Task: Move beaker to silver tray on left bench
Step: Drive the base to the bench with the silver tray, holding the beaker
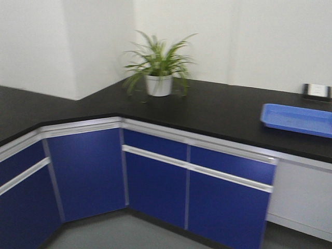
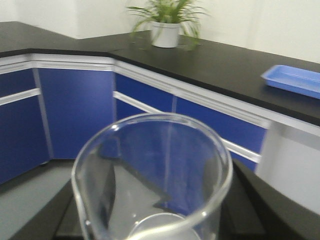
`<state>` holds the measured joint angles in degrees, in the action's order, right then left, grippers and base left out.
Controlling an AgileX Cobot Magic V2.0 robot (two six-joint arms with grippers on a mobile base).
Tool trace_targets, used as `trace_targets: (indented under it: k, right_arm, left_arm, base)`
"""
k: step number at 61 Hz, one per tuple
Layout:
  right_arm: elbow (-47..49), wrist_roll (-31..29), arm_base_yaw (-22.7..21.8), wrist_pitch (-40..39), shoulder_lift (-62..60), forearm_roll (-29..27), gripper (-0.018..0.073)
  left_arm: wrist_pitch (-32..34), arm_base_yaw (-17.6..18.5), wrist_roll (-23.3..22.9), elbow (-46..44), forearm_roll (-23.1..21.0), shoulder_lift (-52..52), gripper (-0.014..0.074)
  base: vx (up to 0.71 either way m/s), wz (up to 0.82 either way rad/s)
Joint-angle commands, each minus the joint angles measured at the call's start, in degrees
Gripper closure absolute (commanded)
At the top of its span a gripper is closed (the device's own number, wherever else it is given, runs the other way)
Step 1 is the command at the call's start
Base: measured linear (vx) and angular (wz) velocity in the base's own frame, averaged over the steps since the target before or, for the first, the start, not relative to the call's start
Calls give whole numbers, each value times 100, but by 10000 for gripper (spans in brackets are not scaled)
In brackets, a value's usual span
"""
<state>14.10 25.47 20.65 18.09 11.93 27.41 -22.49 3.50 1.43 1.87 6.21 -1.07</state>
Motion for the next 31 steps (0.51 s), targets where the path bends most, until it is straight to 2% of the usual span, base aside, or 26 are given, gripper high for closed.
trace_targets:
  k: [1, 31]
  right_arm:
    - [182, -34, -38, -435, 48, 134, 571]
    - [182, -34, -38, -429, 48, 134, 571]
  left_arm:
    - [475, 24, -11, 114, -12, -45, 595]
    - [475, 24, -11, 114, -12, -45, 595]
  base:
    - [-29, 68]
    - [-21, 75]
